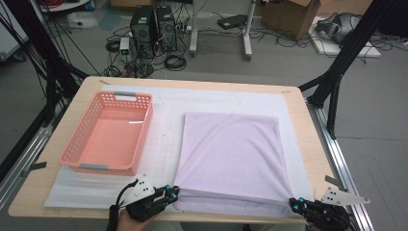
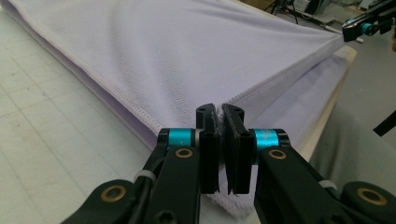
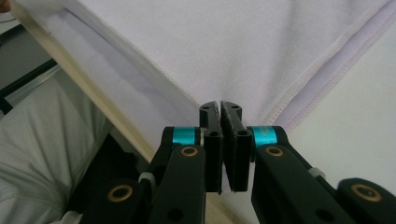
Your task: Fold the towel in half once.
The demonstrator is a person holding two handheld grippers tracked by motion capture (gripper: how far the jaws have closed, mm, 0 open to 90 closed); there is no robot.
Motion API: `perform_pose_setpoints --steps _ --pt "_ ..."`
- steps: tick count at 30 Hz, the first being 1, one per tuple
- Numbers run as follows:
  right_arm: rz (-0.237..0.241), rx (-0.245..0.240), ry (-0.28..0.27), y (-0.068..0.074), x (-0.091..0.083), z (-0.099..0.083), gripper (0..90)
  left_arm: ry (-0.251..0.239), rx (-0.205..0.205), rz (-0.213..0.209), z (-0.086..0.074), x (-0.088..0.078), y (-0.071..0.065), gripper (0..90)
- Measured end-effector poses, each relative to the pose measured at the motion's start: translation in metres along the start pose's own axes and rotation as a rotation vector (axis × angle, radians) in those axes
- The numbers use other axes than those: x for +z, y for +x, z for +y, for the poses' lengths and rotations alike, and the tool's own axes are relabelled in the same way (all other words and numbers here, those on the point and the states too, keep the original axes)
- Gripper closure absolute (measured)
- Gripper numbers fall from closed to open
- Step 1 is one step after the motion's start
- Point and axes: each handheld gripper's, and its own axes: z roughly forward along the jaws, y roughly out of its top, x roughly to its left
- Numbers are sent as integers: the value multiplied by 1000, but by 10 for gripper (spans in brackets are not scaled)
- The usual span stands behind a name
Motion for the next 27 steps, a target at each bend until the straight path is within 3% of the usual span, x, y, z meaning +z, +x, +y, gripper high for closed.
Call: perform_pose_setpoints --steps 5,6,7,8,9,12,16,20,24,26,27 --pt "0 -12 15 4 -2 -5 872 24 13 -16 -6 -4 -5 834" --pt "0 -12 27 4 -2 -7 871 37 -4 -19 -7 -3 -5 792" --pt "-3 -9 43 4 -1 -8 861 47 -27 -22 -8 -3 -3 693" --pt "6 1 60 3 1 -10 801 44 -60 -23 -8 -4 -2 569" --pt "9 17 64 2 1 -11 748 31 -77 -29 -7 -6 0 505" --pt "0 47 18 -1 -4 -10 661 -44 -89 -2 0 -11 2 429" --pt "-46 75 -48 -4 -9 -4 643 -28 -104 74 3 -7 10 454" --pt "-119 93 -39 -9 0 -2 677 -6 -139 120 6 2 20 496" --pt "-106 82 -19 -12 17 -3 740 -20 -149 132 9 7 29 514" --pt "-103 63 27 -12 24 -7 799 -24 -155 135 11 11 35 514" --pt "-102 50 16 -12 23 -10 841 -29 -157 134 14 12 39 514"
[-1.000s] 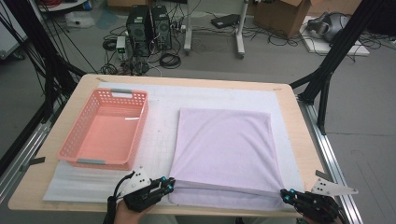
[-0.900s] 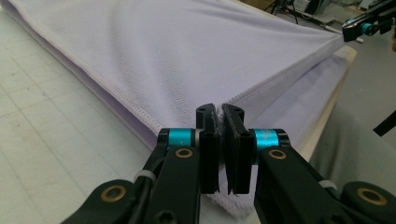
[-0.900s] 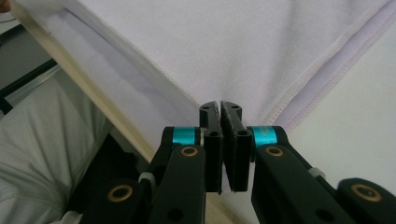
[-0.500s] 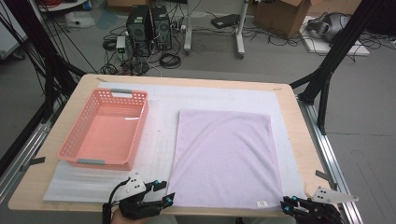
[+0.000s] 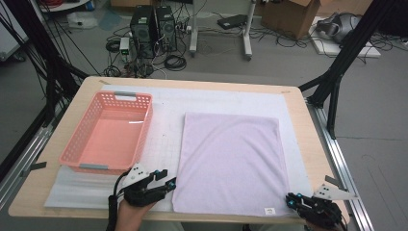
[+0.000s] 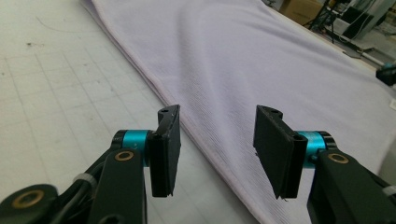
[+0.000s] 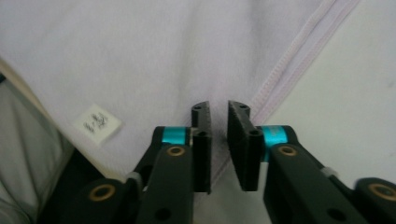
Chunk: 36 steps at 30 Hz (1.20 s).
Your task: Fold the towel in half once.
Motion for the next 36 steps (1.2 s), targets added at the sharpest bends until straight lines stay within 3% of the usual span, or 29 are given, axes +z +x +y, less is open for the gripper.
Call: perform_pose_setpoints --steps 2,4,7,11,15,19,20,22,26,28,30,31,34,36 --pt "3 2 25 -1 -5 0 876 -13 -2 5 6 5 6 513" --pt "1 5 28 -4 -10 2 848 -32 -16 -4 13 11 13 512" --pt "-15 63 -45 -21 -8 13 800 -42 -35 -8 22 22 25 513" --pt "-82 98 -62 -44 21 40 777 -36 -41 -4 26 32 32 513" --pt "-127 105 -60 -55 56 67 772 -28 -20 -4 25 32 28 512" --pt "-180 139 -27 -62 79 82 738 -30 -13 -3 24 31 24 510" --pt "-195 137 -4 -63 83 82 765 -34 -15 -2 24 31 23 507" --pt "-195 137 -11 -65 83 82 854 -34 -22 3 24 32 24 504" --pt "-279 142 -19 -67 76 79 873 -19 -29 8 22 34 27 502" --pt "-262 171 -35 -68 76 76 859 -10 -28 12 21 35 27 500" --pt "-277 167 -40 -67 74 76 823 -15 -33 23 21 35 28 497" --pt "-280 168 -51 -67 73 76 765 -18 -38 24 22 35 29 497" --pt "-203 208 -141 -76 69 80 704 -11 -46 21 24 38 32 494" --pt "-225 196 -115 -84 73 88 705 -10 -52 18 24 40 32 494"
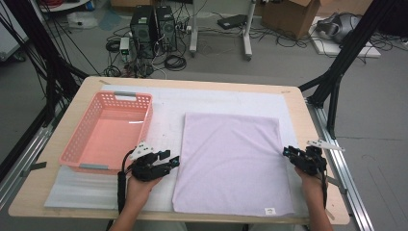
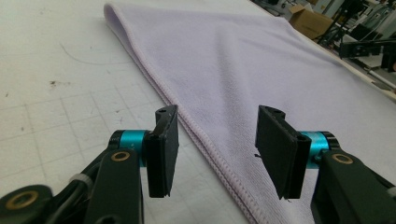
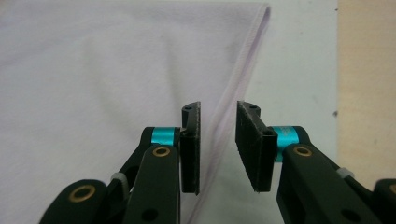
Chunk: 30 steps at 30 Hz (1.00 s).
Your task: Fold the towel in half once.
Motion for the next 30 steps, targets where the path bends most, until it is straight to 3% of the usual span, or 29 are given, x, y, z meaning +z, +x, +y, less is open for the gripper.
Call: perform_pose_setpoints --steps 3,7,8,9,10,13,14,16,19,23,26,27,30 --pt "-18 -9 11 -6 17 13 710 6 10 -13 -1 3 -3 494" --pt "26 -6 44 -6 44 26 711 10 17 -19 -1 2 -3 488" --pt "-2 -19 77 -6 50 28 761 10 16 -18 -1 2 -2 488" --pt "-15 -34 81 -7 54 28 839 8 16 -14 -1 2 -2 487" --pt "-31 -22 76 -9 55 30 863 6 15 -11 -2 1 -1 486" --pt "-103 11 51 -14 54 30 867 3 13 -4 -2 1 0 484" --pt "-103 19 48 -14 54 29 845 4 13 2 -2 1 1 483" --pt "-102 18 46 -13 51 30 714 3 12 8 -2 2 2 476" --pt "-60 8 19 -12 37 29 665 0 11 23 2 8 3 489" --pt "-6 -47 5 -7 14 21 648 12 6 59 14 25 6 550" --pt "41 -72 2 -1 0 10 642 66 12 73 24 43 8 580" --pt "55 -69 1 0 -4 5 639 59 10 81 24 48 9 586" --pt "106 -80 7 3 -11 -6 625 165 7 145 26 65 12 589"
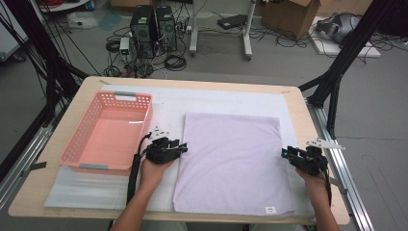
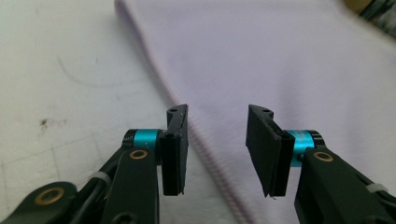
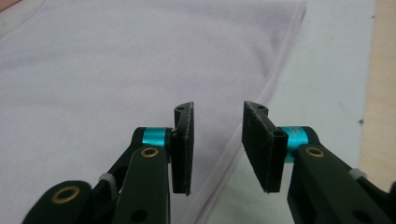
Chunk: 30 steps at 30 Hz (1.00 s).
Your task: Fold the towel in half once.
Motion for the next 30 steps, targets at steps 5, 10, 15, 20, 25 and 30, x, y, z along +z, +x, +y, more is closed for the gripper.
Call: perform_pose_setpoints --steps 5,10,15,20,25,30 --pt "24 -10 7 2 -6 -4 598 31 82 87 3 5 -9 855" --pt "10 -12 -6 0 -13 -5 590 14 2 123 3 3 -2 859" --pt "-2 -2 -38 -2 -22 -4 515 -74 16 36 1 -8 -2 493" --pt "4 -22 -37 3 -30 -1 403 -202 0 -80 -1 -24 -4 281" --pt "-4 -57 -42 9 -32 0 278 -249 12 -127 -3 -31 -7 163" --pt "0 -73 -54 9 -33 0 248 -269 35 -161 -2 -34 -9 164"
